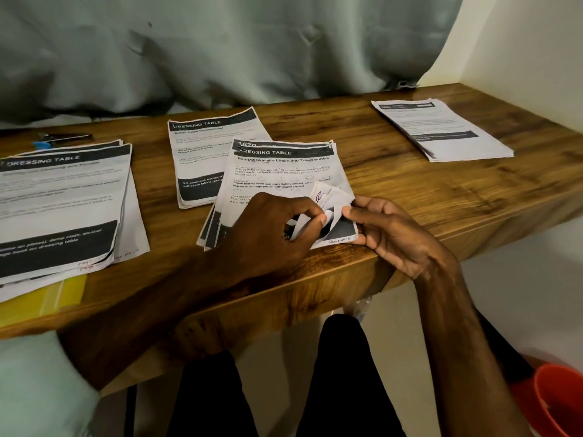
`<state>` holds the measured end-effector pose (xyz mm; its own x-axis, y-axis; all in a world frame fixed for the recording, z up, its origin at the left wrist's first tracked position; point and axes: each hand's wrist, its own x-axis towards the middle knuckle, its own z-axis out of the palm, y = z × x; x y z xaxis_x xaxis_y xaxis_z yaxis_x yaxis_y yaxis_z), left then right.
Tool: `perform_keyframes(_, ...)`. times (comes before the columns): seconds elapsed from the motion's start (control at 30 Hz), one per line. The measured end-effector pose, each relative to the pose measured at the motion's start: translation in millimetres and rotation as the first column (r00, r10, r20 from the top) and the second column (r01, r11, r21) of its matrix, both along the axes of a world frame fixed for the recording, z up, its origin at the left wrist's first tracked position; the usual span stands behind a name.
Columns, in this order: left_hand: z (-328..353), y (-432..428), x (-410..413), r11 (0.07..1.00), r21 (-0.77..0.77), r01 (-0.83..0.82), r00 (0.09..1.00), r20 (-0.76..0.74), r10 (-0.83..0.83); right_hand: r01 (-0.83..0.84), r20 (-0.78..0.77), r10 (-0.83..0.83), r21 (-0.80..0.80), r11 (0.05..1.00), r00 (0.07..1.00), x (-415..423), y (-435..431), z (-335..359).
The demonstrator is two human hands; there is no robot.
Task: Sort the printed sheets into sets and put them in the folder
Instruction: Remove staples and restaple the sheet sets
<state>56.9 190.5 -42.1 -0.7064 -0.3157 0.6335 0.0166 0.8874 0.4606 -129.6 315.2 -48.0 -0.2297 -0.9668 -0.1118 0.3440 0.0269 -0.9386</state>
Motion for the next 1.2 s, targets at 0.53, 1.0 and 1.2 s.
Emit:
perform_keyframes(0.53,-5,2,-4,0.994,-0.082,-0.071,0.997,-0.031,0.069,-0.013,-0.051,0.012,-0.026,1.000,0.999,2,-2,-2)
perform_keyframes(1.0,14,-10,3,0.956,0.085,-0.281,0.895,-0.337,0.293,0.444,-0.447,-0.358,0.099,0.891,0.820,1,12,19)
perform_keyframes(1.2,19,-13,6,0.949,-0.009,-0.315,0.865,-0.414,0.283,0.326,-0.505,-0.178,0.221,0.919,0.845,-14,10,25)
